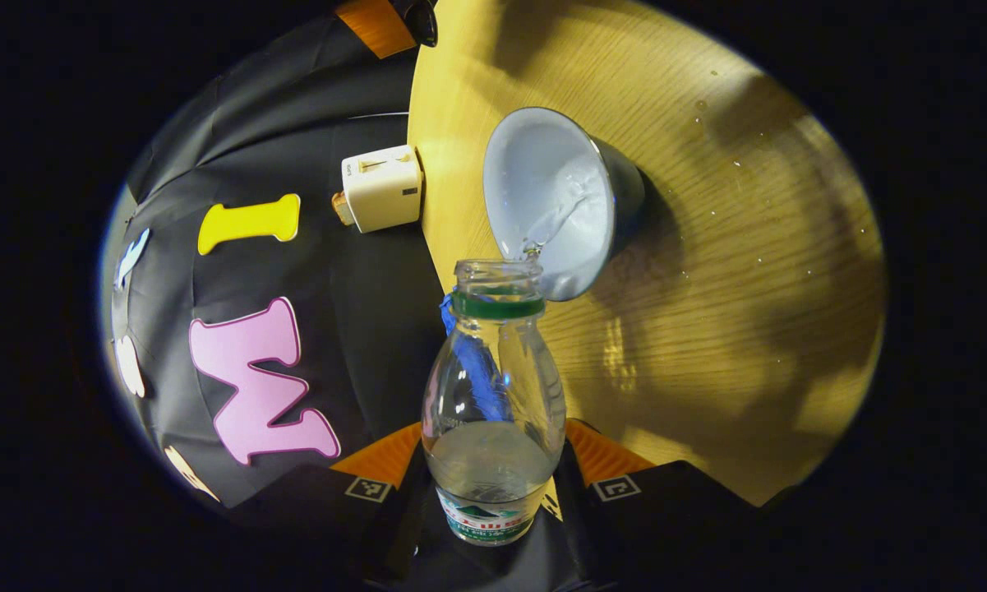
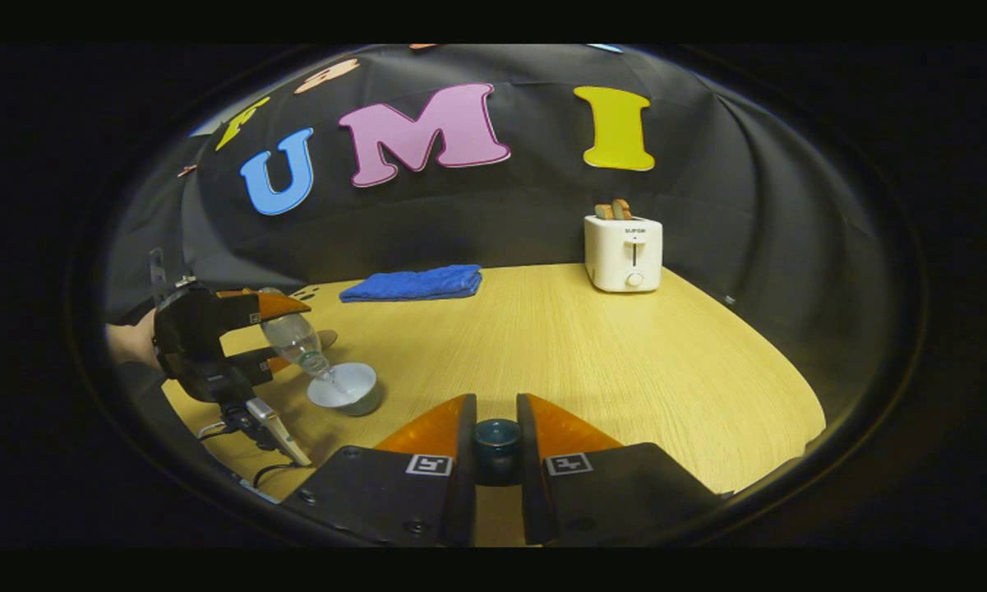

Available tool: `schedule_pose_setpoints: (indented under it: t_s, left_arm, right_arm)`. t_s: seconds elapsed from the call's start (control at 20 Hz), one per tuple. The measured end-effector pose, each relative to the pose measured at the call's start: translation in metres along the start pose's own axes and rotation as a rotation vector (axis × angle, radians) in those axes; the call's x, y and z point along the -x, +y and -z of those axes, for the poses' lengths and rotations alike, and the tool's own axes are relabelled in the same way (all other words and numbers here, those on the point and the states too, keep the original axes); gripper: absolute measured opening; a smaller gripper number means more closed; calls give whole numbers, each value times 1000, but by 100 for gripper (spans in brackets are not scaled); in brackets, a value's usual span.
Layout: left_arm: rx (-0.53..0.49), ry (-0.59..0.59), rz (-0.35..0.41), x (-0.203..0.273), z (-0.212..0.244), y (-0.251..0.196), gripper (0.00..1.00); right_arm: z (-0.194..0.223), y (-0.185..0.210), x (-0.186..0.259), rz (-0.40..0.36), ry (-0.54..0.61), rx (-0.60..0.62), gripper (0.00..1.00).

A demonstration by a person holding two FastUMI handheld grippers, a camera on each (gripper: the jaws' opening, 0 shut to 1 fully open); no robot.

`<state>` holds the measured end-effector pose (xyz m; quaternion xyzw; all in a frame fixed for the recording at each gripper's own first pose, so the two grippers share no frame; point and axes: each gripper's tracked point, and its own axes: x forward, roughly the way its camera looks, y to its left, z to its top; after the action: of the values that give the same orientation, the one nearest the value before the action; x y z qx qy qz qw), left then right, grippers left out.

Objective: Open the teacup lid with one hand, grasp the water bottle and pour water into the teacup with the other hand; after pouring, place the water bottle on the coaster and then close the teacup lid.

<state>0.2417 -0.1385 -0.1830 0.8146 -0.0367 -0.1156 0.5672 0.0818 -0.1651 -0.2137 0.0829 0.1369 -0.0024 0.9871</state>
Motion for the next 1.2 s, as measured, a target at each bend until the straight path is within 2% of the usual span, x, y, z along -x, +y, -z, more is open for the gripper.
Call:
schedule_pose_setpoints:
  t_s: [0.1,0.15,0.2,0.25,0.35,0.4,0.65,0.7,0.75,0.9,0.95,1.0,1.05,1.1,1.15,1.2]
  left_arm:
    - [-11,-10,-8,2,-1,1,73]
    - [-22,-8,-6,1,0,2,73]
    - [-35,-8,-7,0,1,3,74]
    - [-50,-9,-9,0,1,6,73]
    - [-66,-28,-24,-1,-1,10,74]
    - [-78,-35,-34,0,-1,12,73]
    - [-135,-55,-50,-2,-4,23,73]
    - [-145,-61,-54,-3,-5,24,73]
    - [-158,-66,-57,-3,-4,27,73]
    - [-204,-90,-65,-5,-5,34,73]
    - [-220,-94,-66,-7,-3,35,73]
    - [-240,-95,-70,-7,-2,37,73]
    - [-255,-97,-74,-7,-1,38,73]
    - [-267,-99,-75,-9,0,40,73]
    - [-279,-101,-77,-10,0,41,73]
    - [-291,-102,-80,-10,1,43,73]
  right_arm:
    - [-2,1,1,-7,-5,10,21]
    - [-4,0,0,-10,-8,19,26]
    - [-6,-1,0,-12,-11,28,26]
    - [-7,-1,-2,-15,-13,34,21]
    - [-12,-3,-1,-19,-20,46,21]
    - [-17,-4,-1,-20,-30,57,26]
    - [-14,-1,1,-32,-23,65,26]
    - [-14,1,2,-35,-22,65,21]
    - [-13,2,3,-39,-22,67,26]
    - [-12,6,2,-50,-18,72,26]
    - [-12,6,3,-53,-17,73,21]
    - [-12,7,4,-55,-16,72,26]
    - [-12,8,4,-57,-16,71,26]
    - [-12,8,3,-58,-16,69,21]
    - [-12,8,5,-58,-15,69,26]
    - [-12,8,5,-57,-14,69,26]
